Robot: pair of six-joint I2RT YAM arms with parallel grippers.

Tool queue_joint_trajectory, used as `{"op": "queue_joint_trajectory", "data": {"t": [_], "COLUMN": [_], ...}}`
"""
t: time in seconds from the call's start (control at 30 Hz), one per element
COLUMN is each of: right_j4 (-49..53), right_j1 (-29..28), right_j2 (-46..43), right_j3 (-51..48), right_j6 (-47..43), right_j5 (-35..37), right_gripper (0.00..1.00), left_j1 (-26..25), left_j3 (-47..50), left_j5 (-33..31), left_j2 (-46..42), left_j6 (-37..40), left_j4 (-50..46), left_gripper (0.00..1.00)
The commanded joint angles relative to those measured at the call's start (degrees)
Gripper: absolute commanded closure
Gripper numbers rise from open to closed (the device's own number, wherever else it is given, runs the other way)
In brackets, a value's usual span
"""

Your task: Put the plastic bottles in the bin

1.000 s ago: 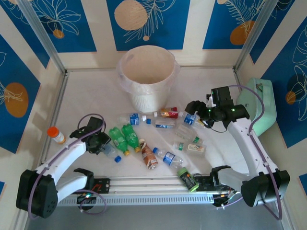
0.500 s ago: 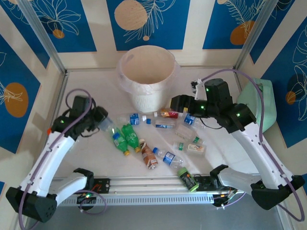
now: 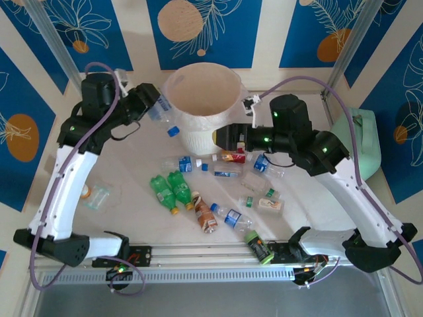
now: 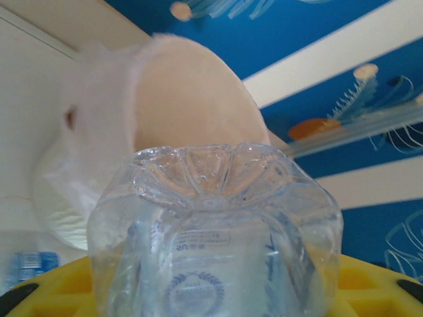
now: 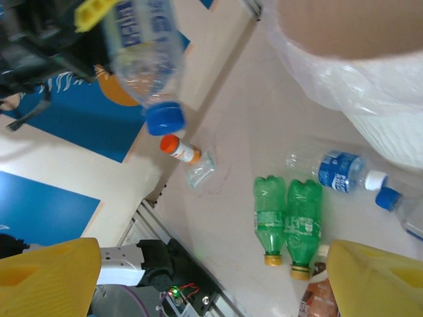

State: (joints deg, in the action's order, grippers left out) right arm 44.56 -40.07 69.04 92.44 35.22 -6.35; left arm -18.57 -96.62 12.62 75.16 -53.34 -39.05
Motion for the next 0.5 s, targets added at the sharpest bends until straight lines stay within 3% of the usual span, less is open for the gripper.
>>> {"op": "queue_joint_trajectory", "data": {"t": [0.0, 0.17, 0.47], "right_j4": [-0.81, -0.54, -0.95], "right_j1": [-1.38, -3.53, -4.57], "right_j2": [2.97, 7.79, 11.04], "right_j3": [3.89, 8.46, 10.5], "right_j6": [-2.33, -3.99, -4.53], "right_j5": [-1.47, -1.3, -0.68], "right_gripper": [0.11, 0.12, 0.23], "left_j1": [-2.66, -4.28, -4.7], "left_j3": [0.79, 1.6, 3.1], "left_j5": [8.26, 10.01, 11.67], "left_j2": [1.25, 2.15, 3.35], "left_j6": [-3.08, -6.86, -11.84], "left_j4": [7.82, 14.23, 20.53], "left_gripper": [0.54, 0.54, 0.55]}}
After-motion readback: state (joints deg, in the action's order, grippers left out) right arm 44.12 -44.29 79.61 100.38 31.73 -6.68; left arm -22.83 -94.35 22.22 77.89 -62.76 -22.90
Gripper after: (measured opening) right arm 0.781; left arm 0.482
